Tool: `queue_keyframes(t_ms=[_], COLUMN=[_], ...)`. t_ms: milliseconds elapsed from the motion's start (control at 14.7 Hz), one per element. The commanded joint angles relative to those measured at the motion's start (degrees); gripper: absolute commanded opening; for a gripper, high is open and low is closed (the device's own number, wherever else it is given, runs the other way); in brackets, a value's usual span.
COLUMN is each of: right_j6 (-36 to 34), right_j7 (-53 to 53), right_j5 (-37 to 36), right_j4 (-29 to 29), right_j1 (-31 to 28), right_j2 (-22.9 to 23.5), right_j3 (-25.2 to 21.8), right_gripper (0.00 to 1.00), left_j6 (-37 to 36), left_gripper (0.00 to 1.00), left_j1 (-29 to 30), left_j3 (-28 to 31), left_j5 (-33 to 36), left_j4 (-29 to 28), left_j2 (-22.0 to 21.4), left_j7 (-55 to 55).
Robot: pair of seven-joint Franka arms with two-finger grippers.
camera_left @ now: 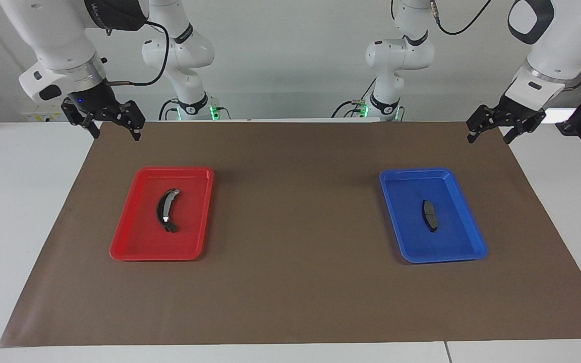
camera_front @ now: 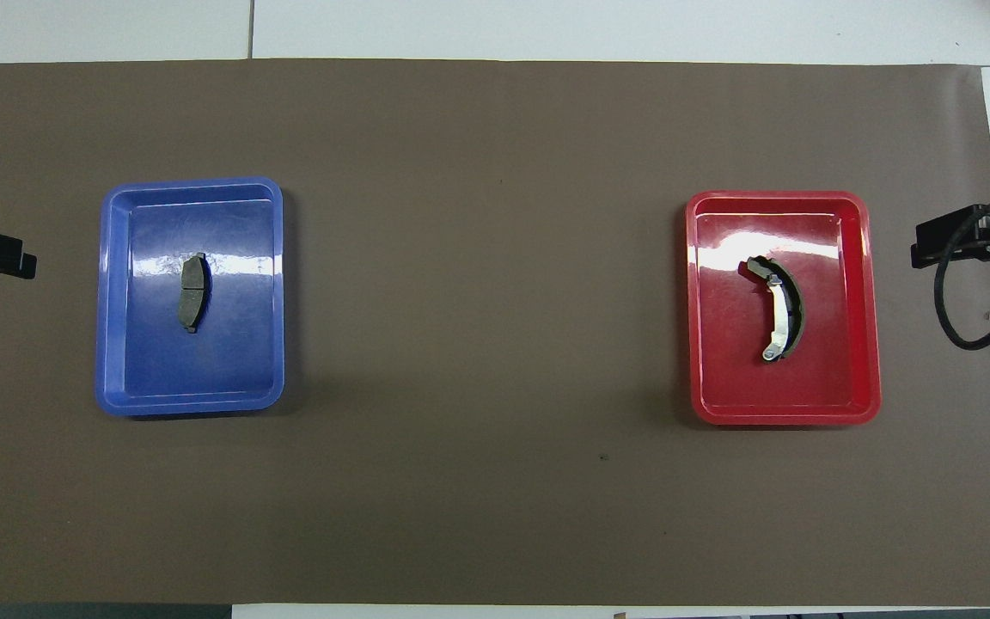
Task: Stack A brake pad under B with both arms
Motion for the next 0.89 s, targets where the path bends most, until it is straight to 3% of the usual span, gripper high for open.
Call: queue_keyframes(t_ms=[0, 341, 614, 818], right_j6=[-1.1, -1.0, -1.0, -0.9], right_j7=[0.5, 0.5, 0.5, 0.6], right_j5=[0.3, 0.3, 0.2, 0.3], right_j4=[0.7, 0.6, 0.6, 0.4], right_j1=[-0.5, -0.4, -0.4, -0.4], right_j2=[0.2, 0.1, 0.1, 0.1], right_j3=[0.3, 0.3, 0.3, 0.3], right_gripper=[1.0, 1.0, 1.0, 1.0], left_j6=[0.8, 3.2, 8.8, 16.8], left_gripper=[1.0, 0.99, 0.99, 0.99], left_j1=[-0.5, -1.0, -0.5, -0.5], left_j3=[0.0, -0.2, -0.2, -0.3], left_j5=[0.8, 0.7, 0.7, 0.7], left_j4=[-1.2, -1.7, -5.3, -12.5], left_j2=[-0.9, -1.0, -1.2, -1.2], left_j7=[-0.1, 0.3, 0.6, 0.7])
